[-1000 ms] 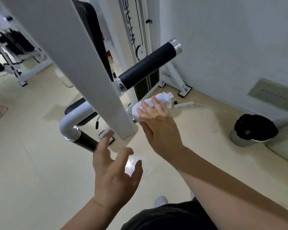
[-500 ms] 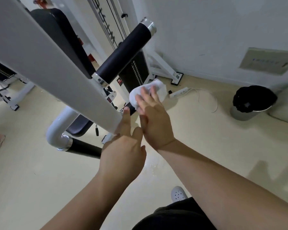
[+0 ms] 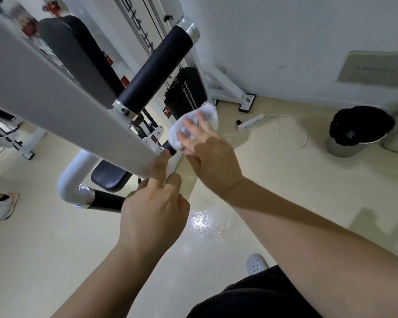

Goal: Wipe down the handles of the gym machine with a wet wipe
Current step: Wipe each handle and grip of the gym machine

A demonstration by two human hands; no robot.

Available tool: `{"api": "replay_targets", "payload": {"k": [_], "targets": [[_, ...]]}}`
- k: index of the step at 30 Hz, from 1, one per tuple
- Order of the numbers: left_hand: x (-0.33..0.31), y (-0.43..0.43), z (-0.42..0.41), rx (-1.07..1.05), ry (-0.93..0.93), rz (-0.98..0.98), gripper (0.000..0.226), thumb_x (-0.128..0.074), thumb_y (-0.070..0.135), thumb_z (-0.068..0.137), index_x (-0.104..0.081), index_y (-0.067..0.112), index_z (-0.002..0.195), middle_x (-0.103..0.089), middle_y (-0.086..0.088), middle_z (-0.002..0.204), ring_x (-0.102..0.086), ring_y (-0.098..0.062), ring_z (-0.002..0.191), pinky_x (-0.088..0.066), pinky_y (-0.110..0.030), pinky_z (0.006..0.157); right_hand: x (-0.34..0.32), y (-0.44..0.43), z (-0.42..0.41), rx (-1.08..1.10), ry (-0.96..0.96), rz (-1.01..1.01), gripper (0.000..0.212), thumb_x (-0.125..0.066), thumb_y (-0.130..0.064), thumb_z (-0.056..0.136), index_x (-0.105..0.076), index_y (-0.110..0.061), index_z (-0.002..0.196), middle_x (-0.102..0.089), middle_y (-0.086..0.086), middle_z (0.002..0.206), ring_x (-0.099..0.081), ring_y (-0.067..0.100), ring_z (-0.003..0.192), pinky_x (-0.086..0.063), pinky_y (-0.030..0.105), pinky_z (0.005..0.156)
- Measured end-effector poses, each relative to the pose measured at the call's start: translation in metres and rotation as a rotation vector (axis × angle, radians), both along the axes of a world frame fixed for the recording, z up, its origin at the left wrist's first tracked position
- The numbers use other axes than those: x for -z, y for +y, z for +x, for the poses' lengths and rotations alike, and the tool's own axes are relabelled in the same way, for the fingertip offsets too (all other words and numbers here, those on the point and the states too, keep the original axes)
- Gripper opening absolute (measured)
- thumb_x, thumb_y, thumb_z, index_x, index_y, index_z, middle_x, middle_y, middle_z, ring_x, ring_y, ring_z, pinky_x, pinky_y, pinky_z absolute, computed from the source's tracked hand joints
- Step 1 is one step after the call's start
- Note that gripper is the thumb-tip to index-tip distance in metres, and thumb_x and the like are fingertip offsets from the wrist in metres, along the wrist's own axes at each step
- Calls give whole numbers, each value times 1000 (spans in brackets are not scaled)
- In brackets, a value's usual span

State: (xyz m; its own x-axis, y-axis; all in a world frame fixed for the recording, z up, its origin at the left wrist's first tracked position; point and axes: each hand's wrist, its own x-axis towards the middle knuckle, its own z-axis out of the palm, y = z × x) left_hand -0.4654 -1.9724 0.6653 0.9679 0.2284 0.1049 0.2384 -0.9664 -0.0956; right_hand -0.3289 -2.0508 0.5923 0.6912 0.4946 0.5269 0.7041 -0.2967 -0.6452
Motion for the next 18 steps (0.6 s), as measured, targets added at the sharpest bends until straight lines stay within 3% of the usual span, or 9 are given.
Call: {"api": "replay_targets", "payload": {"k": [2,3,6,7,9,11,13,15,18], "targets": [[0,4,0,6,14,5,24,-77,10,67,-58,11,81,-55,-6,150,-63,-34,60,-33,-26,47,6,9,-25,-50,-80,58,30,-58,-16,100,-72,-13,126,-62,12,143,-48,40,140,-61,46,85],[0,5,0,13,22,3,24,-76,9,67,-59,12,83,-55,-6,150,-65,-34,62,-34,-26,47,8,11,-32,-76,-76,67,32,-55,-19,100,-72,-13,127,-63,11,141,-49,40,139,-62,46,82],[-3,5,2,17,36,2,25,-76,10,66,-56,14,81,-55,-6,149,-68,-34,66,-32,-25,47,8,10,-15,1,-115,40,28,-59,-11,98,-73,-8,122,-64,18,138,-53,45,135,-57,49,93],[-3,5,3,13,38,1,25,-76,11,66,-55,14,80,-55,-6,149,-67,-34,66,-31,-24,46,9,7,-3,75,-75,24,28,-61,-8,98,-71,-7,124,-61,19,142,-49,44,139,-51,45,102],[-3,3,2,6,41,-4,25,-76,10,66,-56,13,81,-54,-7,150,-67,-35,66,-30,-23,46,6,-4,23,220,37,-1,32,-58,-12,102,-65,-9,133,-50,12,154,-34,35,151,-28,21,118],[-3,-1,4,-1,46,-20,28,-76,9,64,-55,13,82,-52,-10,152,-65,-35,62,-30,-22,44,1,-3,29,245,43,-20,32,-57,-13,102,-65,-10,134,-48,9,156,-29,30,153,-17,11,118],[0,-4,7,-13,48,-58,34,-77,8,61,-54,13,86,-47,-13,155,-61,-35,55,-30,-23,44,-1,0,16,97,-36,-82,31,-56,-10,100,-69,-7,128,-58,11,147,-39,37,147,-33,31,118],[3,-7,11,-26,55,-104,39,-77,10,62,-52,14,91,-40,-13,159,-59,-34,51,-36,-25,42,-1,-6,18,-76,-87,-88,32,-53,-10,98,-71,-5,124,-64,13,140,-45,40,143,-34,48,118],[7,-14,18,-39,58,-128,44,-76,17,69,-51,16,106,-31,-15,164,-61,-32,51,-43,-26,42,-13,-24,54,-60,101,-61,30,-55,-8,101,-71,-8,127,-62,6,143,-45,25,144,-30,37,124]]}}
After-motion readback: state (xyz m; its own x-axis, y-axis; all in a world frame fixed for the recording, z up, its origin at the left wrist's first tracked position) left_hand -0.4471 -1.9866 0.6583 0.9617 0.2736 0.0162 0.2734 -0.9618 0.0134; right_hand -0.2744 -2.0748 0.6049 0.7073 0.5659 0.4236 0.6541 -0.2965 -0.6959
